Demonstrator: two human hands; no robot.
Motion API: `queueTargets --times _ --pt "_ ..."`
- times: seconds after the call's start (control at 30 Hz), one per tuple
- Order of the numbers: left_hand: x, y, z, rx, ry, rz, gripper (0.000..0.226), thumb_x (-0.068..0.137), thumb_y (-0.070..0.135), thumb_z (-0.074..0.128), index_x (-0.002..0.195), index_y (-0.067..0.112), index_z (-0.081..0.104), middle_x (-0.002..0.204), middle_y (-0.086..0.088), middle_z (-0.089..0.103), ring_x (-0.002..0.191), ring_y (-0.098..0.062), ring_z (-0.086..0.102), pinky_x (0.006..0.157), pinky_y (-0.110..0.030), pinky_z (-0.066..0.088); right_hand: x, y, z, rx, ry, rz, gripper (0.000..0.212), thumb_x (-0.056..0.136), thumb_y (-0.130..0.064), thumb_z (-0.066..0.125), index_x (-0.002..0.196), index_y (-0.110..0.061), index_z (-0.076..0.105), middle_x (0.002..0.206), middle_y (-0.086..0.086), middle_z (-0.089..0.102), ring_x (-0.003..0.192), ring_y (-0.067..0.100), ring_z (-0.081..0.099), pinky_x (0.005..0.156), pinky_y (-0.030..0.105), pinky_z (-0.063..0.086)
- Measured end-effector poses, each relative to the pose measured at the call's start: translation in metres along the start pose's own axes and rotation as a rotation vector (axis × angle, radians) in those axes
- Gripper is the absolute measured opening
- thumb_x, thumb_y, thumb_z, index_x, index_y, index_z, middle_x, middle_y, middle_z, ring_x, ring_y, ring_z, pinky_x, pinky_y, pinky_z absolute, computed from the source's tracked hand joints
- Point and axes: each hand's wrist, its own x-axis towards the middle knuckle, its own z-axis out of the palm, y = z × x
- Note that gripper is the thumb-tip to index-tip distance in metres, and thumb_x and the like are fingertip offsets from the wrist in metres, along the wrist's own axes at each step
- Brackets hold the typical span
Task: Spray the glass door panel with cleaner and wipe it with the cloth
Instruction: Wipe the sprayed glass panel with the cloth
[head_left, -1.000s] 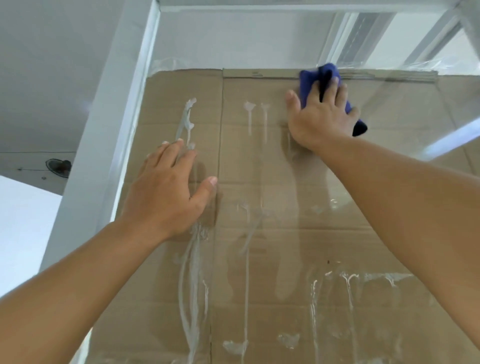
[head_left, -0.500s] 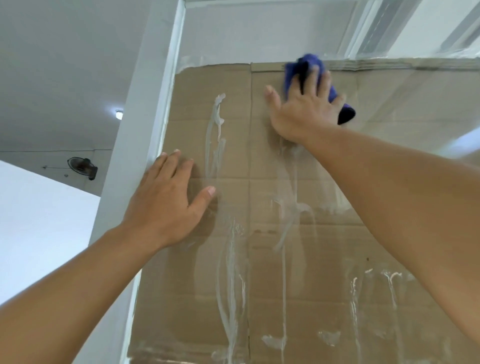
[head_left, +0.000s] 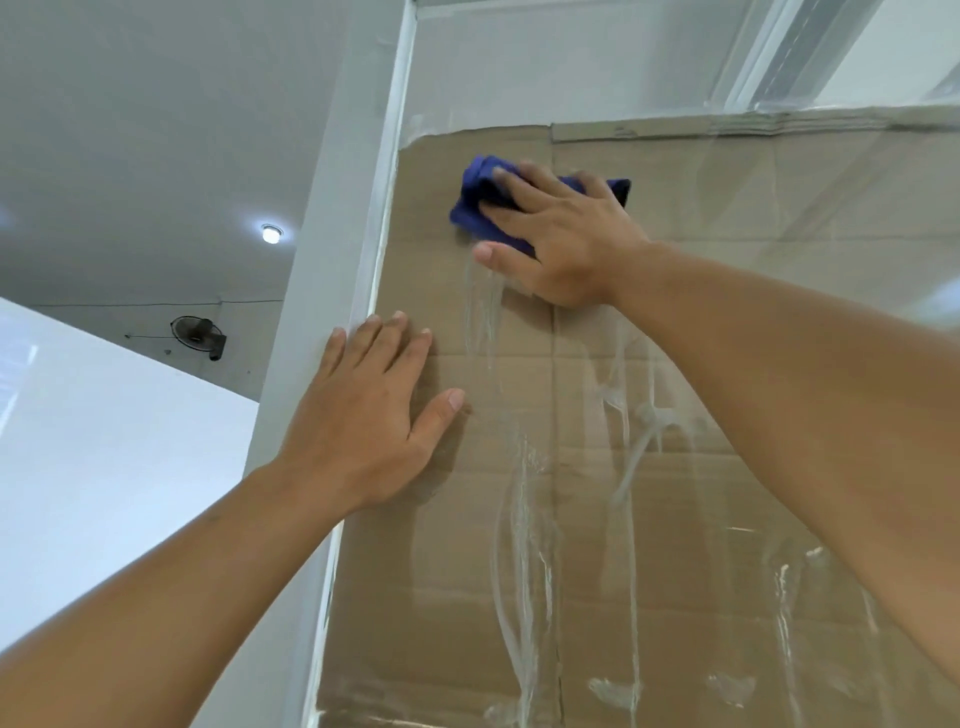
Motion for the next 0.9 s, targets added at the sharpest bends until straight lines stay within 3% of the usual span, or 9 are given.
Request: queueTargets --times 0.07,0.2,0.4,0.5,0.57,0.63,0.77,0.83,0.9 --pt "-0.003 -0.005 0.000 -0.039 0.007 0.000 0.086 0.087 0.071 0.006 0.158 0.024 0.015 0.167 0.001 0.001 0.152 -0.013 -0.010 0.121 -0.032 -0.011 0.005 0.006 0.004 -0.004 0.042 0.081 0.071 0.099 -0.070 0.009 0.158 -0.036 0.029 0.171 -0.004 0.010 0.156 0.015 0.003 0.121 0.053 0.012" --pt "-0.010 -0.013 -0.001 -0.119 0.019 0.003 0.084 0.089 0.070 0.014 0.157 0.022 0.017 0.166 0.003 -0.005 0.150 -0.007 -0.018 0.119 -0.026 -0.011 0.025 -0.011 0.002 0.166 0.040 0.661 0.079 0.099 -0.069 0.007 0.163 -0.022 0.014 0.171 0.008 -0.002 0.157 0.027 -0.008 0.121 0.061 0.002" --pt "-0.014 -0.013 -0.002 -0.136 0.011 0.004 0.083 0.089 0.068 0.016 0.157 0.022 0.015 0.166 0.004 -0.011 0.148 -0.007 -0.023 0.115 -0.023 -0.015 0.019 -0.022 0.007 -0.006 0.045 -0.060 0.065 0.101 -0.066 0.009 0.156 -0.040 0.032 0.170 -0.008 0.015 0.156 0.015 0.006 0.120 0.053 0.016" --pt "-0.015 -0.013 -0.003 -0.166 0.007 0.000 0.083 0.089 0.068 0.017 0.157 0.021 0.017 0.166 0.004 -0.010 0.148 -0.007 -0.022 0.117 -0.025 -0.013 0.023 -0.014 0.011 0.052 0.125 0.373 0.066 0.102 -0.062 0.009 0.154 -0.034 0.036 0.169 0.000 0.017 0.155 0.021 0.011 0.115 0.056 0.017" --pt "-0.016 -0.014 -0.002 -0.162 0.007 0.002 0.082 0.089 0.068 0.017 0.157 0.021 0.017 0.166 0.005 -0.010 0.148 -0.007 -0.023 0.117 -0.025 -0.011 0.030 -0.022 0.008 0.125 0.066 0.655 0.077 0.100 -0.067 0.006 0.162 -0.023 0.018 0.171 0.007 0.001 0.157 0.028 -0.004 0.119 0.061 0.007" --pt "-0.017 -0.015 -0.002 -0.153 0.009 0.009 0.082 0.090 0.068 0.017 0.157 0.021 0.018 0.166 0.004 -0.010 0.148 -0.008 -0.024 0.115 -0.024 -0.013 0.032 -0.033 0.006 0.081 0.021 0.521 0.080 0.097 -0.071 0.004 0.162 -0.026 0.012 0.171 0.004 -0.005 0.157 0.028 -0.009 0.119 0.063 0.004" --pt "-0.017 -0.015 0.000 -0.149 0.009 0.015 0.082 0.090 0.068 0.016 0.156 0.020 0.020 0.166 0.002 -0.005 0.149 -0.011 -0.023 0.115 -0.026 -0.014 0.017 -0.026 0.006 -0.008 0.030 -0.057 0.068 0.100 -0.068 0.008 0.157 -0.039 0.031 0.170 -0.007 0.014 0.156 0.016 0.005 0.118 0.054 0.016" --pt "-0.018 -0.015 0.000 -0.160 0.007 0.017 0.082 0.090 0.068 0.016 0.156 0.020 0.021 0.166 0.002 -0.005 0.149 -0.010 -0.023 0.114 -0.025 -0.015 0.014 -0.018 0.011 -0.004 0.099 0.131 0.067 0.100 -0.066 0.009 0.154 -0.038 0.036 0.169 -0.005 0.019 0.156 0.018 0.010 0.117 0.055 0.018" --pt "-0.019 -0.016 0.000 -0.166 0.007 0.026 0.082 0.090 0.068 0.017 0.156 0.019 0.023 0.166 0.002 -0.005 0.149 -0.010 -0.023 0.113 -0.024 -0.016 0.015 -0.020 0.013 0.113 0.113 0.560 0.072 0.100 -0.066 0.007 0.158 -0.029 0.028 0.170 0.003 0.010 0.157 0.025 0.003 0.119 0.060 0.012"
